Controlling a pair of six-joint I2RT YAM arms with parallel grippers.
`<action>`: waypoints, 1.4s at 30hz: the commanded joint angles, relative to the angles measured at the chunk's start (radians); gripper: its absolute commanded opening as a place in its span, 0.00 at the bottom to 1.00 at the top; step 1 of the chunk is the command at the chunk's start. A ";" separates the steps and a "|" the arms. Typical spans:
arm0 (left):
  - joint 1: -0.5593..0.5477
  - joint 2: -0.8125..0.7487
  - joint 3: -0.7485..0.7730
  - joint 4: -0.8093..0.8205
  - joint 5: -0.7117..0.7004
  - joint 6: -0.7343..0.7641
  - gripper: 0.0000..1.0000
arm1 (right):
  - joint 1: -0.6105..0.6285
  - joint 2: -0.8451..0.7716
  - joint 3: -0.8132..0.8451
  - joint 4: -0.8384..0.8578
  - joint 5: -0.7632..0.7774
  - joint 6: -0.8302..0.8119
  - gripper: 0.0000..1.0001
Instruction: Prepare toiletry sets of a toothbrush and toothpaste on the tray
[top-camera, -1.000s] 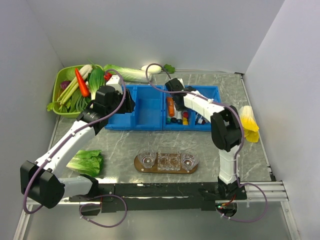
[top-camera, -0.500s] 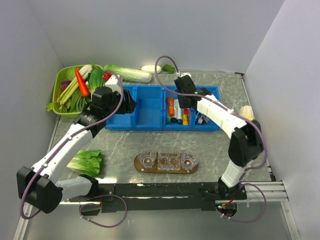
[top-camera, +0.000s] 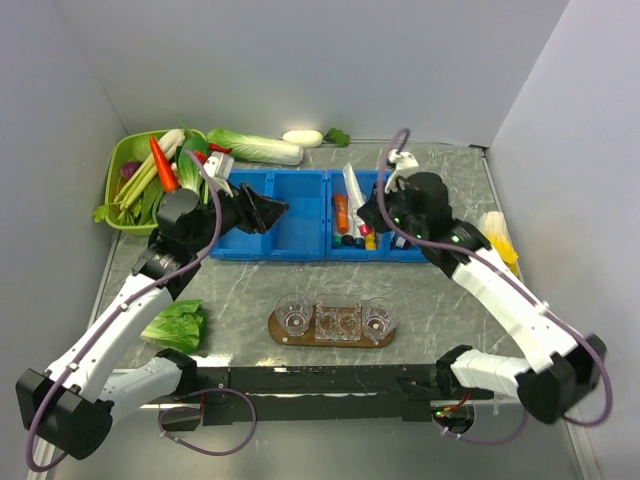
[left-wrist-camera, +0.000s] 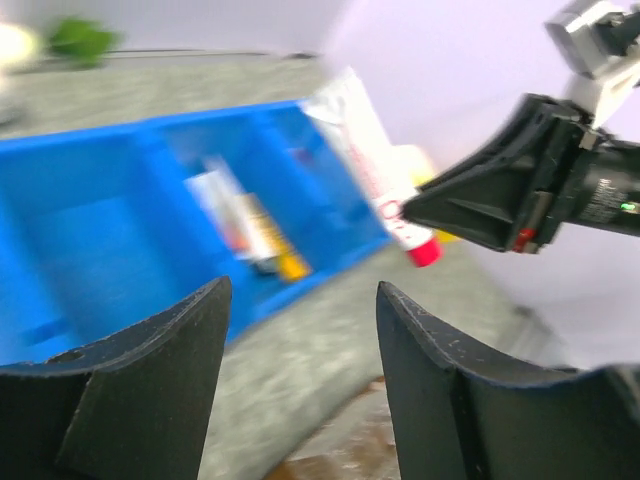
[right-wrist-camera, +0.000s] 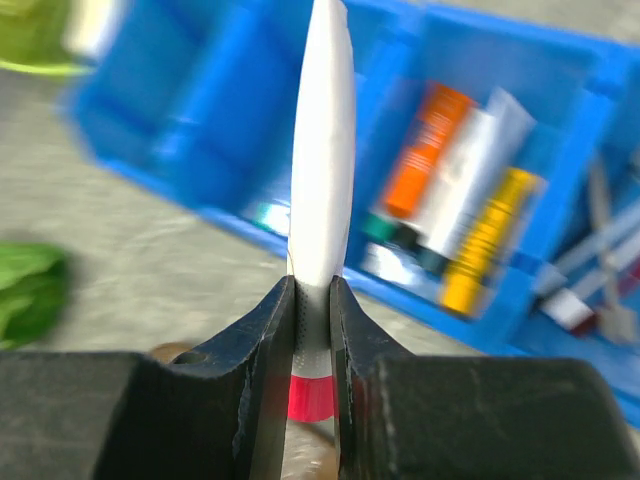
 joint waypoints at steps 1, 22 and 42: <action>-0.021 -0.030 -0.103 0.364 0.215 -0.254 0.65 | -0.003 -0.130 -0.044 0.189 -0.251 0.061 0.00; -0.335 0.180 -0.033 0.838 0.201 -0.460 0.69 | -0.003 -0.432 -0.181 0.450 -0.669 0.248 0.00; -0.412 0.201 -0.020 0.901 0.124 -0.440 0.20 | -0.003 -0.454 -0.211 0.408 -0.623 0.236 0.00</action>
